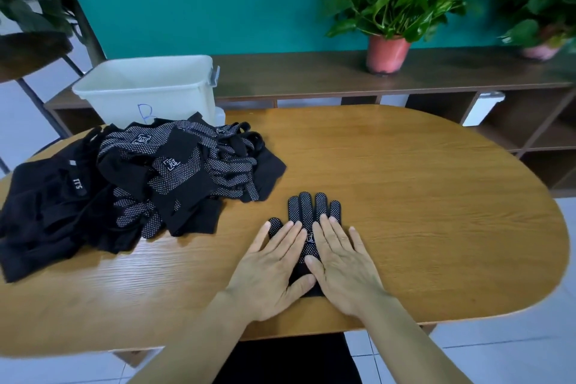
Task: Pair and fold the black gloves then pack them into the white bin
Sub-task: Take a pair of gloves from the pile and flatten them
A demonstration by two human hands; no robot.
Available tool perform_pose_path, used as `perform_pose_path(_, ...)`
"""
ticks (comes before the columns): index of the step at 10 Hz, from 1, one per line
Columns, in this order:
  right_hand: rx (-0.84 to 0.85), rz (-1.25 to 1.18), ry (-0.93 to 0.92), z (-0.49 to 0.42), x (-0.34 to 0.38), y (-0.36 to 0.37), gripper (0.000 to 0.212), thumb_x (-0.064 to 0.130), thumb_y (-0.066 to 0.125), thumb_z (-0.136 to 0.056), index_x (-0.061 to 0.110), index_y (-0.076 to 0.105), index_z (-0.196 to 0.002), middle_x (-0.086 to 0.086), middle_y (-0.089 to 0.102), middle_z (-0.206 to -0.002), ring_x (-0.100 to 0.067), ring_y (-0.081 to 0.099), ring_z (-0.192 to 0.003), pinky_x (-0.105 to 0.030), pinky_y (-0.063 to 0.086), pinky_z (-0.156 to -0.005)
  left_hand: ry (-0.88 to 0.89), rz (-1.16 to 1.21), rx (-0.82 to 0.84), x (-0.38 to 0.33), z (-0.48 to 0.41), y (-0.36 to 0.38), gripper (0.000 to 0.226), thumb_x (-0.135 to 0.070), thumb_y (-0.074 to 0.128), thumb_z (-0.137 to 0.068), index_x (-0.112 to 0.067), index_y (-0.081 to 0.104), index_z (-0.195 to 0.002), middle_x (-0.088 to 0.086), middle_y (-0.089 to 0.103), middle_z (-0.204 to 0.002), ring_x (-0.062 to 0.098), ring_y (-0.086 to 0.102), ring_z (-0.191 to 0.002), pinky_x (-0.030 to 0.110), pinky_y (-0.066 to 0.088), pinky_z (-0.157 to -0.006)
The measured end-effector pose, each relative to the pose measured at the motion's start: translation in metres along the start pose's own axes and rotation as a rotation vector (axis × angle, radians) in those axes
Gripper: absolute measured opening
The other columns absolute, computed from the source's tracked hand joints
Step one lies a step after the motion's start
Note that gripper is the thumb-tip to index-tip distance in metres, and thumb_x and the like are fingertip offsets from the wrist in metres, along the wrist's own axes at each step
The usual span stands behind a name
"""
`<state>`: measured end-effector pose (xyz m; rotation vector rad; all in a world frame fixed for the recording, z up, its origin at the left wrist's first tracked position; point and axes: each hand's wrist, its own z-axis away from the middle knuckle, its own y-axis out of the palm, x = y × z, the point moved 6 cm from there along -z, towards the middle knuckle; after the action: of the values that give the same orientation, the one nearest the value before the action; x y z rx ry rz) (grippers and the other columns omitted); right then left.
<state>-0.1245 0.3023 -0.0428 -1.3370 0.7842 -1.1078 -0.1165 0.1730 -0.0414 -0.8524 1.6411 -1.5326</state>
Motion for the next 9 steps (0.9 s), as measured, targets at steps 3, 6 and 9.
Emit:
perform_pose_path(3, -0.282, -0.055, 0.023, -0.004, 0.023, -0.04, 0.087, 0.059, -0.014, -0.092, 0.013, 0.026, -0.154, -0.004, 0.037, -0.155, -0.018, 0.024, -0.148, -0.045, 0.006, -0.119, -0.041, 0.094, -0.192, 0.022, 0.02, -0.034, 0.073, -0.058, 0.014, -0.102, -0.013, -0.001, -0.157, -0.002, -0.01, -0.164, 0.005, -0.021, -0.147, 0.033, -0.015, -0.12)
perform_pose_path(6, -0.717, 0.022, -0.167, -0.018, 0.089, -0.077, 0.033, 0.01, 0.076, -0.076, 0.011, 0.072, -0.109, 0.001, 0.074, -0.077, -0.023, 0.07, -0.098, -0.038, 0.032, -0.094, -0.096, 0.108, -0.485, 0.074, 0.061, -0.081, 0.051, -0.034, 0.038, -0.101, -0.006, 0.047, -0.143, 0.006, 0.046, -0.149, 0.014, 0.036, -0.141, 0.033, 0.014, -0.119)
perform_pose_path(9, -0.718, -0.029, -0.291, -0.077, 0.145, -0.102, 0.034, 0.011, 0.085, -0.066, 0.014, 0.073, -0.098, 0.004, 0.073, -0.074, -0.023, 0.07, -0.091, -0.036, 0.032, -0.088, -0.274, 0.06, -0.564, 0.17, 0.079, -0.113, 0.044, -0.03, 0.04, -0.096, -0.013, 0.062, -0.13, -0.001, 0.063, -0.132, 0.013, 0.055, -0.124, 0.024, 0.014, -0.119)
